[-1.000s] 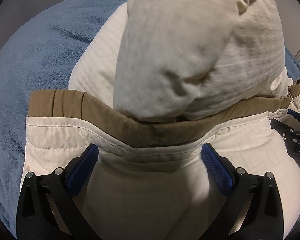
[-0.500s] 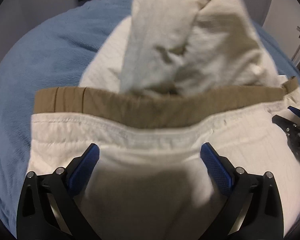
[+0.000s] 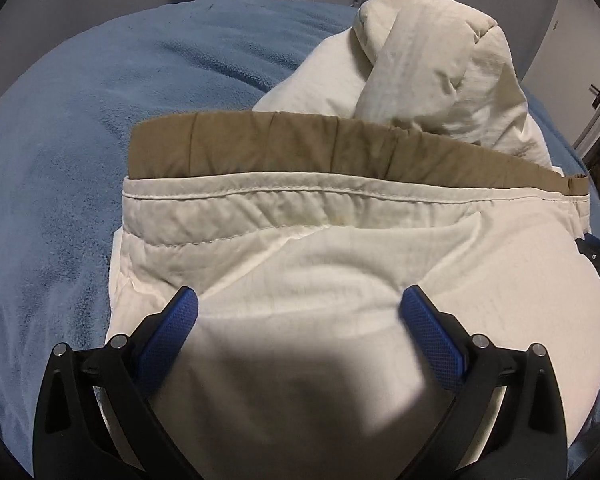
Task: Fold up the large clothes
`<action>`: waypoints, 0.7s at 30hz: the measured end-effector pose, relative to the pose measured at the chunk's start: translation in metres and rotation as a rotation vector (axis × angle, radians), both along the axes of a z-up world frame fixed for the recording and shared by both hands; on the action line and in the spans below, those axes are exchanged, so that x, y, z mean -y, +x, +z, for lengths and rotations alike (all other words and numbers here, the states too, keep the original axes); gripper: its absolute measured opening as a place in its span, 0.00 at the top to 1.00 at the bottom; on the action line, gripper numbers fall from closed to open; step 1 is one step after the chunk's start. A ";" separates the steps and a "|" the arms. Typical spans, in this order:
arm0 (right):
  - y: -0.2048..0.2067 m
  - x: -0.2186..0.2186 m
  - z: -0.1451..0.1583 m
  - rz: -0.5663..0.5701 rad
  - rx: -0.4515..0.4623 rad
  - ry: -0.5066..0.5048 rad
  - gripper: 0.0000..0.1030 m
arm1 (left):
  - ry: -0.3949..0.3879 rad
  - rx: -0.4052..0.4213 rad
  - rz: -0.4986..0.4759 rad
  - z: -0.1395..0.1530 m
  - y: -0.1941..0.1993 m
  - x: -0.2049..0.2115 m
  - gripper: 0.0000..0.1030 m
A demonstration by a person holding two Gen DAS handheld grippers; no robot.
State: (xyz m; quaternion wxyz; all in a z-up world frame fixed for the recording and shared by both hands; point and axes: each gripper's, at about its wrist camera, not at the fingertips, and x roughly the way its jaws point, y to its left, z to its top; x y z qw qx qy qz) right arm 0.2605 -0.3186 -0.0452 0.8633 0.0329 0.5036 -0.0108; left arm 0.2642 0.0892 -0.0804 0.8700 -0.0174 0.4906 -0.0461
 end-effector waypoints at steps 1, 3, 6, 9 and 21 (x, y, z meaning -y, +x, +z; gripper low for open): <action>0.000 -0.003 0.004 0.002 0.003 -0.016 0.07 | 0.013 0.003 0.000 0.002 -0.002 0.001 0.05; -0.010 -0.012 0.017 -0.018 0.014 -0.075 0.07 | 0.051 0.010 0.021 0.013 -0.013 0.005 0.06; -0.041 -0.024 0.042 0.008 0.077 -0.048 0.07 | 0.022 0.038 0.012 0.034 -0.046 0.011 0.06; -0.074 -0.048 0.055 0.095 0.111 -0.006 0.07 | -0.021 0.051 -0.067 0.045 -0.088 0.034 0.06; -0.156 -0.088 0.018 0.250 0.086 -0.075 0.07 | 0.092 0.042 -0.221 0.000 -0.145 0.087 0.05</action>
